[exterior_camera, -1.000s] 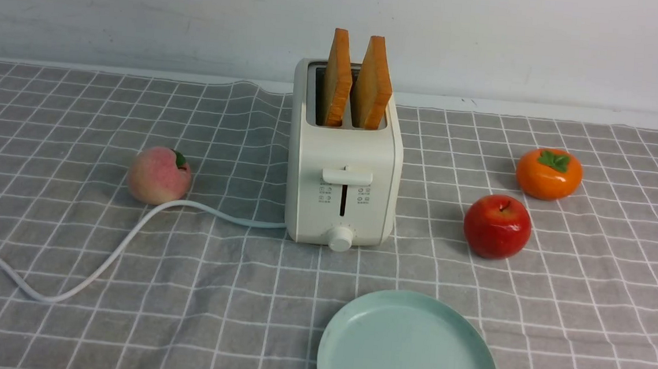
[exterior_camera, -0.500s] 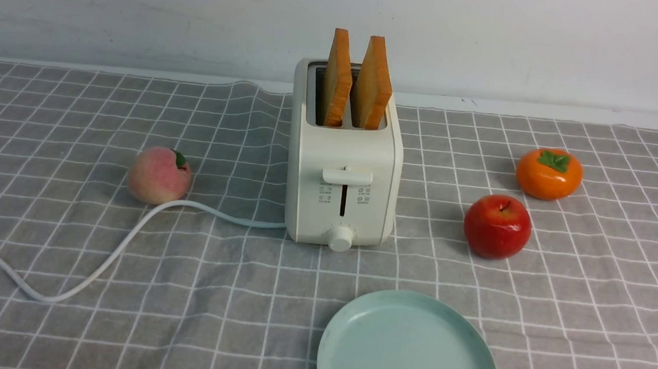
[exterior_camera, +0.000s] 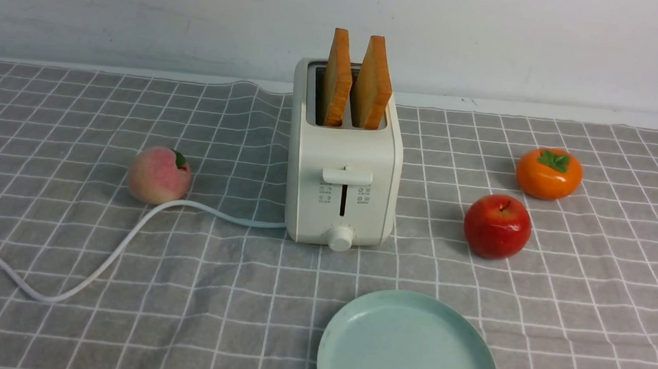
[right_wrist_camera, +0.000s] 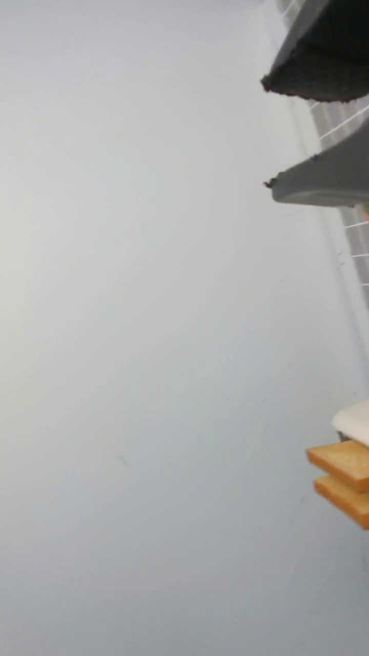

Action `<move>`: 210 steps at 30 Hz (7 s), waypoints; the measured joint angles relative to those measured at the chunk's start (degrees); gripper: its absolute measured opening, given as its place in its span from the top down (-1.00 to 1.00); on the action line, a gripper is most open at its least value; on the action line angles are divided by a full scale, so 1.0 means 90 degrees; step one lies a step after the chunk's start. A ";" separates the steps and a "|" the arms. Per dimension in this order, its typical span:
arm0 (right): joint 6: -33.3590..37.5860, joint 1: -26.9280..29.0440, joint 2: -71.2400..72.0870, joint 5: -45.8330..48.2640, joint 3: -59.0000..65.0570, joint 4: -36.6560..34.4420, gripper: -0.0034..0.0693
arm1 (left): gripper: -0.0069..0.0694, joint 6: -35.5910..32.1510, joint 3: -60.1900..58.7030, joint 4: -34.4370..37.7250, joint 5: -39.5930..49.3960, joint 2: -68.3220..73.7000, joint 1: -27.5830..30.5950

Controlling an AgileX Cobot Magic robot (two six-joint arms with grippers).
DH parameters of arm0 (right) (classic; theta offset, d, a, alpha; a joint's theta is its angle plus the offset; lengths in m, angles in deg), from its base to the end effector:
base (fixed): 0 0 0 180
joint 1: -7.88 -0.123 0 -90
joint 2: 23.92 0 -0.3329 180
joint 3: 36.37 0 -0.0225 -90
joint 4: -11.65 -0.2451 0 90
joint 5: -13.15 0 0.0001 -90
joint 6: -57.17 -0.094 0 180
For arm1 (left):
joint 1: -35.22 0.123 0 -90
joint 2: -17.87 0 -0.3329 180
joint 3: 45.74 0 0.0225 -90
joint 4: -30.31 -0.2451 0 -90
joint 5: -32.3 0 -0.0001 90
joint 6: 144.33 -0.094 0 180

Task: Take toasted bread from bread machine on grey coffee table place on plate.
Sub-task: 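Grasp the toast slice in the toaster and pull it up out of the slot with the right gripper, then place the held slice of bread on top of the slice on the plate with the right gripper, then reach for a toast slice standing in the toaster with the left gripper, then place the slice of bread on the plate with the left gripper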

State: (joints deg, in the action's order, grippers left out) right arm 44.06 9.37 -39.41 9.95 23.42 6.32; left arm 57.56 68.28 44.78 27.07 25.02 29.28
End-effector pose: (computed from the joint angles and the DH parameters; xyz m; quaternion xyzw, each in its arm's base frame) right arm 0.0000 -0.0005 0.3248 0.1039 0.5792 0.1176 0.7999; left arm -0.0148 0.0037 0.2921 -0.1557 0.5376 -0.2927 0.7753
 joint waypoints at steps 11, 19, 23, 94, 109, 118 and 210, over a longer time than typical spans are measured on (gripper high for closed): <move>0.0001 0.0000 -0.3596 0.3740 -0.3736 0.0371 0.25 | 0.20 -0.0028 0.3720 -0.0920 0.3793 0.3500 0.0000; 0.0023 -0.0448 -0.4932 0.4074 -0.3682 -0.0364 0.25 | 0.20 -0.0028 0.3889 -0.0925 0.4404 0.5030 -0.0126; 0.1096 -0.1353 -0.5776 0.4256 -0.3718 -0.1028 0.25 | 0.20 -0.0041 0.3889 -0.0925 0.4473 0.5296 -0.0602; 0.2405 -0.1143 -0.8147 0.7403 -0.7055 -0.2961 0.79 | 0.20 -0.1664 0.3904 0.0303 0.5185 0.4617 -0.1290; 0.6708 -0.2095 -0.8172 0.4166 -0.2317 -0.8311 0.68 | 0.20 -0.1682 0.3904 0.0535 0.5301 0.4639 -0.1290; 0.6803 -0.2095 -0.8017 0.3606 -0.2368 -0.7866 -0.25 | 0.19 -0.1682 0.3904 0.0547 0.5317 0.4639 -0.1290; 0.2489 -0.3302 -0.4615 0.6680 -0.5856 -0.0604 -0.43 | 0.60 -0.2316 0.6379 0.0171 0.6200 0.5633 -0.2872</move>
State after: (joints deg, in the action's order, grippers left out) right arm 66.46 -20.35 -80.95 70.07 -29.28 0.88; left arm 36.71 125.69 46.32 82.87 75.73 3.43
